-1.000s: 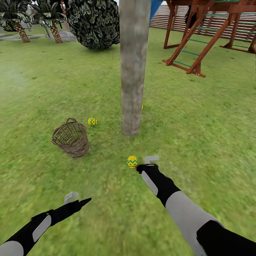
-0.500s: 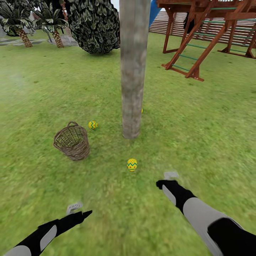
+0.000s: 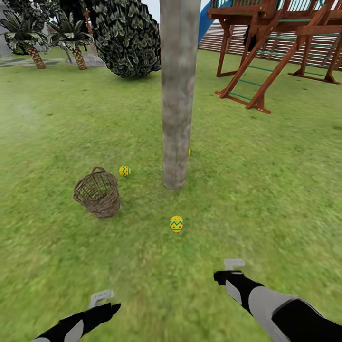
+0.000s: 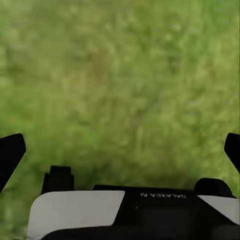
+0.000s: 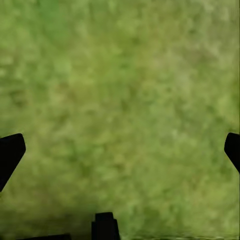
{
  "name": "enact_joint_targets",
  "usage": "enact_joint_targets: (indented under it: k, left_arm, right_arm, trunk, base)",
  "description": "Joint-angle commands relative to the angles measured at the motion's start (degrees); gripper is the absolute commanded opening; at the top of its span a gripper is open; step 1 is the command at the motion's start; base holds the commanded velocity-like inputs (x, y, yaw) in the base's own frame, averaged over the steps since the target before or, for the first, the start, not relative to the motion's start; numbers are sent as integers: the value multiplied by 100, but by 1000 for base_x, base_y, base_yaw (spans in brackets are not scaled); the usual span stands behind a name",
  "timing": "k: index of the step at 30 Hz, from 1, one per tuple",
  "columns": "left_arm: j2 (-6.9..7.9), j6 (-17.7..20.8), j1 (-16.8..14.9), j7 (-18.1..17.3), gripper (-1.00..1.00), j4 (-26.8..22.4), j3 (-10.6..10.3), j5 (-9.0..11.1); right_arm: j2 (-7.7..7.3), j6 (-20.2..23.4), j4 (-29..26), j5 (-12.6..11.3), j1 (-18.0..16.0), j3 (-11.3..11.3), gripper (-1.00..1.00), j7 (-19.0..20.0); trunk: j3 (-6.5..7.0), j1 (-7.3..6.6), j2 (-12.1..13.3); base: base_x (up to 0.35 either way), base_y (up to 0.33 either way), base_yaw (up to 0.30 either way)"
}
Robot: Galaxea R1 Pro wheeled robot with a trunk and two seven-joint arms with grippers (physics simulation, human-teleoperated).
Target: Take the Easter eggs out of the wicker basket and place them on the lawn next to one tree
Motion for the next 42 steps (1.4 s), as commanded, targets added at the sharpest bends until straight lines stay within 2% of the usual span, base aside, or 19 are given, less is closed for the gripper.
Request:
enact_joint_targets:
  k: [1, 7, 12, 15, 20, 23, 25, 27, 33, 36, 42]
  left_arm:
    - [3, 27, -2, -11, 100, 70, -36, 56]
    - [24, -341, -2, -13, 100, 593, -44, 45]
    - [35, -417, 3, -33, 100, 754, -122, 41]
    - [54, -427, 12, -58, 100, 771, -267, 41]
    - [64, -426, 37, -65, 100, 856, -523, 43]
    - [5, -424, 49, -42, 100, 1000, -811, 47]
    - [-27, -427, 52, -24, 100, 1019, -917, 48]
    - [-57, -433, 122, -1, 100, 1101, -997, 53]
    - [-64, -521, 239, 49, 100, 1227, -1002, 57]
    - [-58, -526, 280, 216, 100, 1234, -1002, 58]
    - [-51, -527, 289, 296, 100, 1243, -1002, 58]
  right_arm:
    - [8, 1, 15, -37, 61, 51, 100, -11]
    - [1, -282, 44, -22, 391, 45, 100, -17]
    - [-52, -440, 131, -3, 582, 35, 100, -26]
    - [-79, -646, 201, 3, 763, 40, 100, -22]
    - [-268, -1039, 228, -8, 1173, 42, 100, 14]
    - [-382, -1324, 236, -20, 1504, 37, 100, 222]
    - [-456, -1465, 237, -45, 1646, 35, 100, 373]
    - [-528, -1671, 238, -87, 1973, 34, 100, 538]
    - [-597, -1887, 238, -100, 2059, 32, 100, 550]
    - [-596, -1903, 238, -101, 2094, 33, 100, 550]
    - [-581, -1905, 238, -100, 2116, 26, 100, 550]
  trunk:
    - [24, -22, 38]
    - [187, -154, 279]
    - [323, -264, 479]
    - [405, -329, 600]
    - [541, -439, 800]
    - [623, -505, 921]
    - [677, -549, 1001]
    - [732, -593, 1081]
    - [895, -725, 1322]
    - [977, -791, 1442]
    - [1140, -922, 1683]
  base:
    - [0, 0, 0]
    - [0, 0, 0]
    - [0, 0, 0]
    - [0, 0, 0]
    - [0, 0, 0]
    - [0, 0, 0]
    - [0, 0, 0]
    - [0, 0, 0]
    - [0, 0, 0]
    - [0, 0, 0]
    - [0, 0, 0]
